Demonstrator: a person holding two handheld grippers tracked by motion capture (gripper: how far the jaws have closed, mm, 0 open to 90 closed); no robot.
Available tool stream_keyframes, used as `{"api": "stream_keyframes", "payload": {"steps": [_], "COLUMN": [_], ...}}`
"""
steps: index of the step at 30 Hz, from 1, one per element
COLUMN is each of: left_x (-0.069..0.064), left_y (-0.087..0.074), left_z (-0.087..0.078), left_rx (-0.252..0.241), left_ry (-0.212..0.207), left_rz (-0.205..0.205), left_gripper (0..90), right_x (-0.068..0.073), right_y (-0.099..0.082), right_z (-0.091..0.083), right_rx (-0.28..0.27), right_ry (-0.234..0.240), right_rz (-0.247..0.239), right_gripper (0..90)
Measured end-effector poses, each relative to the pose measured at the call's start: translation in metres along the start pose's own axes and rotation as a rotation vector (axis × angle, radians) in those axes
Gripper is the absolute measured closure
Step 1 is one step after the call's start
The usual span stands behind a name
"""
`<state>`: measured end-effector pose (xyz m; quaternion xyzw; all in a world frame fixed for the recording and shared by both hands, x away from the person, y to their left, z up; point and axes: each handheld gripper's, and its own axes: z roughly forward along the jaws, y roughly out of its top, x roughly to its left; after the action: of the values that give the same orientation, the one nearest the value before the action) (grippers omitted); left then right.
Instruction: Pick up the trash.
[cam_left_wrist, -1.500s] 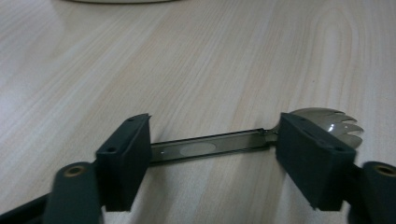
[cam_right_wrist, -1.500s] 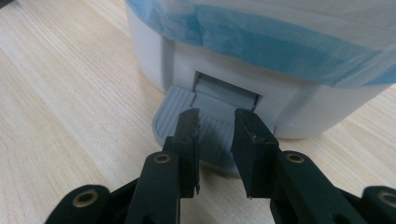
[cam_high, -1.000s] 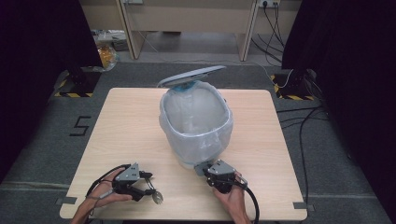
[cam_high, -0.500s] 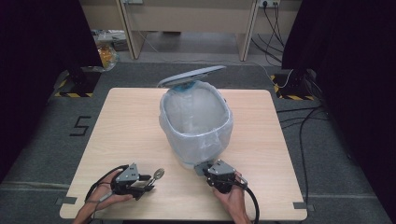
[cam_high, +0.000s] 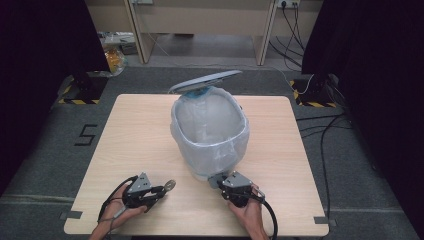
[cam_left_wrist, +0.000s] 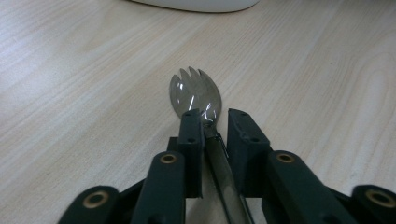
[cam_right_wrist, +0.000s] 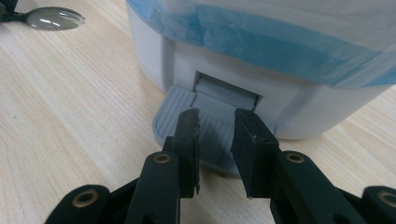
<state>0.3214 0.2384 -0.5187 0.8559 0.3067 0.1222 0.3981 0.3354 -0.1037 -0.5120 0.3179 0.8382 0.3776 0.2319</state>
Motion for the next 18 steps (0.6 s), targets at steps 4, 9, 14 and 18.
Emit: {"api": "stream_keyframes", "payload": {"steps": [4,9,14,18], "left_x": [-0.0006,0.0003,-0.0007,-0.0003], "left_y": [0.0004,0.0005,0.0003,-0.0002], "left_z": [-0.0001,0.0003,0.0006,0.0008], "left_rx": [0.004,0.0,-0.003,-0.011], "left_ry": [0.001,-0.006,-0.007,-0.007], "left_rz": [-0.008,-0.017,-0.008,-0.008], "left_gripper": [78.7,78.7,78.3,79.3], "right_x": [0.0002,0.0,0.0002,0.0002], "right_y": [0.0,0.0,0.0,0.0], "right_z": [0.0,0.0,0.0,0.0], "right_rx": [0.0,0.0,0.0,-0.001], "right_ry": [0.0,0.0,-0.001,-0.001], "right_rz": [0.0,-0.001,-0.002,-0.002], "right_gripper": [70.9,70.9,70.9,70.9]}}
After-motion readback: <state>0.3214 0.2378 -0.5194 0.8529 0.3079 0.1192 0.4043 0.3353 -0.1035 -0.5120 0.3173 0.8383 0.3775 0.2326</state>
